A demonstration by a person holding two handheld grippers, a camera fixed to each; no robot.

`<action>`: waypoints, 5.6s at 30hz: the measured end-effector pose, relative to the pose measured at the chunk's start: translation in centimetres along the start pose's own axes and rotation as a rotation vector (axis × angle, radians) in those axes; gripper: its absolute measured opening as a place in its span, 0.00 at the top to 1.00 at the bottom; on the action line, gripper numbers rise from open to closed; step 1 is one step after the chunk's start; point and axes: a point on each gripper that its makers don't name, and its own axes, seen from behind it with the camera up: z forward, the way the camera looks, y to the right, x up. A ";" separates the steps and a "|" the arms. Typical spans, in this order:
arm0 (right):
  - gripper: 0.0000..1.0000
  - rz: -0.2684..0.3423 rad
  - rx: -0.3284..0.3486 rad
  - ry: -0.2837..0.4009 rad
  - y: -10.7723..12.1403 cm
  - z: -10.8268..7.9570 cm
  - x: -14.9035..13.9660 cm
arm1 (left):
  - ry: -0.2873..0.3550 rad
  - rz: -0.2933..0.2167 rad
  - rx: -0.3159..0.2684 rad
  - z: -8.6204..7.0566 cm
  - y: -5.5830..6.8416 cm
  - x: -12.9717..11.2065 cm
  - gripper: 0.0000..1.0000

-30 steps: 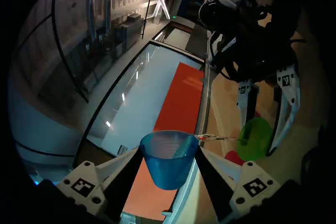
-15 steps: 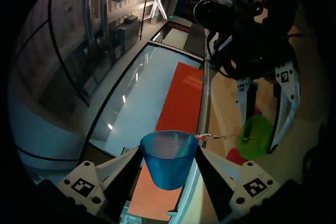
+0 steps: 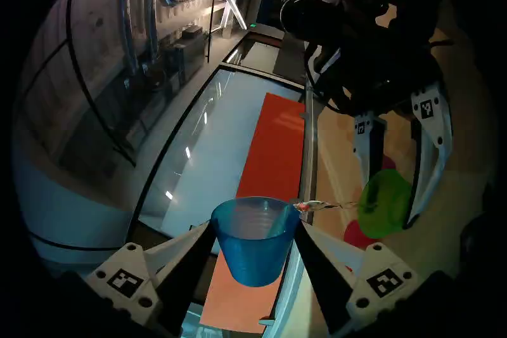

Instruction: Pour water

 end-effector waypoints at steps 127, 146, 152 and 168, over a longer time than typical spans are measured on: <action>0.11 -0.006 -0.033 0.027 1.1 -1.1 0.5 | 0.054 -0.385 -0.001 0.0 -1.7 0.9 0.14; 0.11 -0.005 -0.044 0.051 1.4 -1.7 1.0 | 0.079 -0.904 -0.031 0.0 -3.0 -0.2 0.14; 0.11 -0.005 -0.046 0.054 1.3 -1.8 1.4 | 0.093 -1.067 -0.051 0.1 -3.1 -0.5 0.14; 0.12 0.004 -0.069 0.038 2.1 -2.5 1.5 | 0.040 -1.226 -0.078 0.0 -0.6 -3.2 0.14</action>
